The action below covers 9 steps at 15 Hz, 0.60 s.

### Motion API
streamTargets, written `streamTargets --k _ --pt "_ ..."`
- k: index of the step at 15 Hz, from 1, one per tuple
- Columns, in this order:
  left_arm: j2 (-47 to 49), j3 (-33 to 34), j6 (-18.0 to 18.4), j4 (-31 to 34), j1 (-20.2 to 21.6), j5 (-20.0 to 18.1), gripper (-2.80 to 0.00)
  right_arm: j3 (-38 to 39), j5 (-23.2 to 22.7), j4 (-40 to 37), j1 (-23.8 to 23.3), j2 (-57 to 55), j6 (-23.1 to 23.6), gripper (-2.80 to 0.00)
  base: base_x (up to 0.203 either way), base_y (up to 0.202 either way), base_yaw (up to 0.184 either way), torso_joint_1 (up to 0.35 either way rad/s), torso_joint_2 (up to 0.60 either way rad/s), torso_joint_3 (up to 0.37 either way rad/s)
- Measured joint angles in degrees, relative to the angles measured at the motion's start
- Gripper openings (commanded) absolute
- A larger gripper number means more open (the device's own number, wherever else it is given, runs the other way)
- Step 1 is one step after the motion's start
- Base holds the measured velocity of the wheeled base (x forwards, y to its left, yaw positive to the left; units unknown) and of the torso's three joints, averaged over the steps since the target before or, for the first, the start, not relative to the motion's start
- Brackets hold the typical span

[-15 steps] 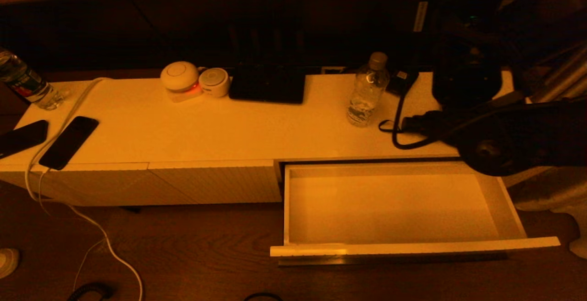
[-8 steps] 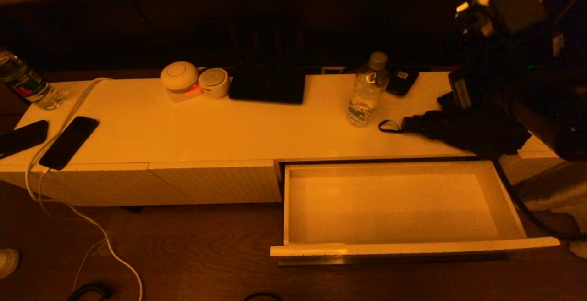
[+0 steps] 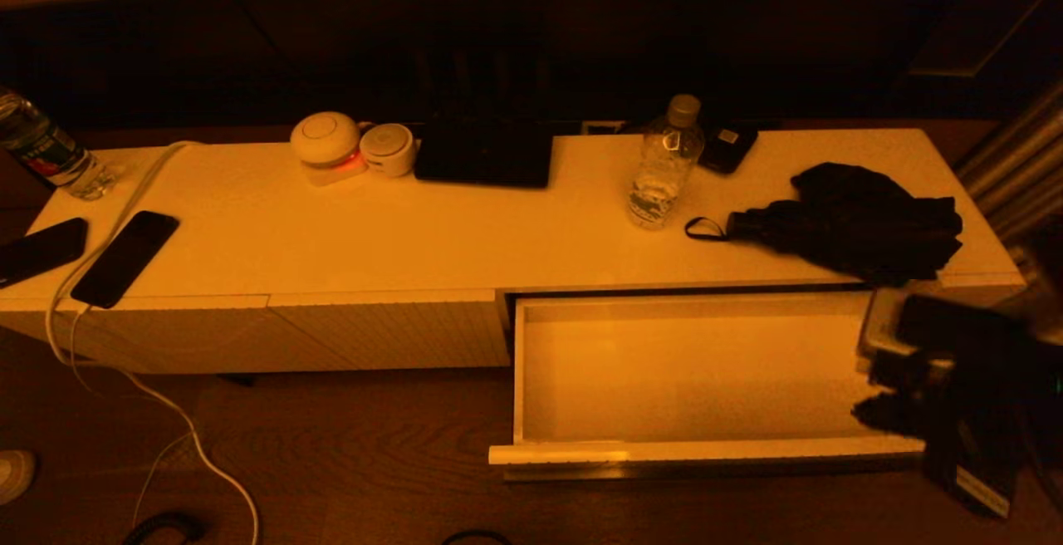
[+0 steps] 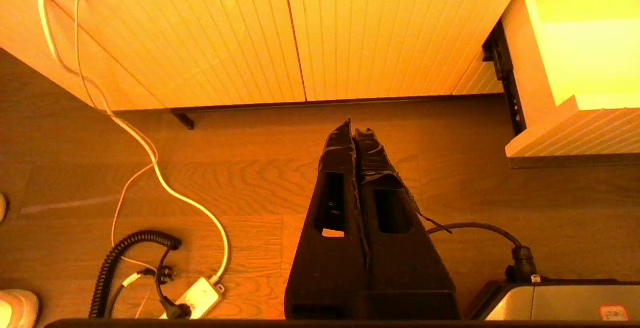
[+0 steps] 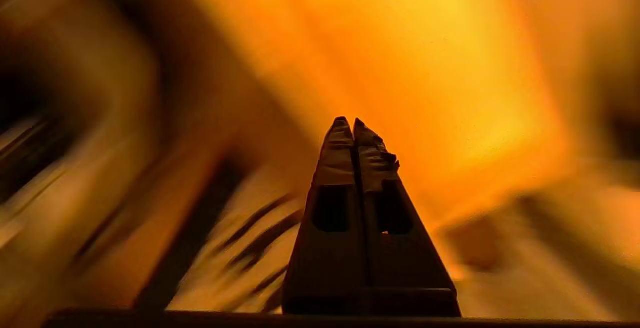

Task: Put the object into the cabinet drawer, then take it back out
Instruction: Close the drawer

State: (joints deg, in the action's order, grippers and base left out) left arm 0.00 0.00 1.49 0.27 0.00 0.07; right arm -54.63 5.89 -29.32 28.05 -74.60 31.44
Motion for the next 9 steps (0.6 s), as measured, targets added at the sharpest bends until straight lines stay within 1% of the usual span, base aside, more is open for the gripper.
streamTargets --k 1,2,5,9 --pt "0.00 0.00 0.00 0.00 0.00 0.00 -2.80 0.89 -3.28 -2.64 -0.21 -0.72 0.05 -2.80 0.000 0.000 0.000 0.000 0.00 0.000" --pt "0.00 0.00 0.00 0.00 0.00 0.00 -2.80 1.74 -5.29 -3.21 -0.33 -1.88 0.00 -2.80 0.000 0.000 0.000 0.000 0.00 0.000" --pt "0.00 0.00 0.00 -0.02 0.00 0.01 -2.80 3.30 -6.50 -3.04 -0.40 -7.16 -0.49 -2.80 0.000 0.000 0.000 0.000 0.00 0.000" --pt "0.00 0.00 0.00 -0.02 0.00 0.00 -2.80 3.38 -7.97 -2.93 -0.40 -15.02 -0.62 -2.80 0.000 0.000 0.000 0.000 0.00 0.000"
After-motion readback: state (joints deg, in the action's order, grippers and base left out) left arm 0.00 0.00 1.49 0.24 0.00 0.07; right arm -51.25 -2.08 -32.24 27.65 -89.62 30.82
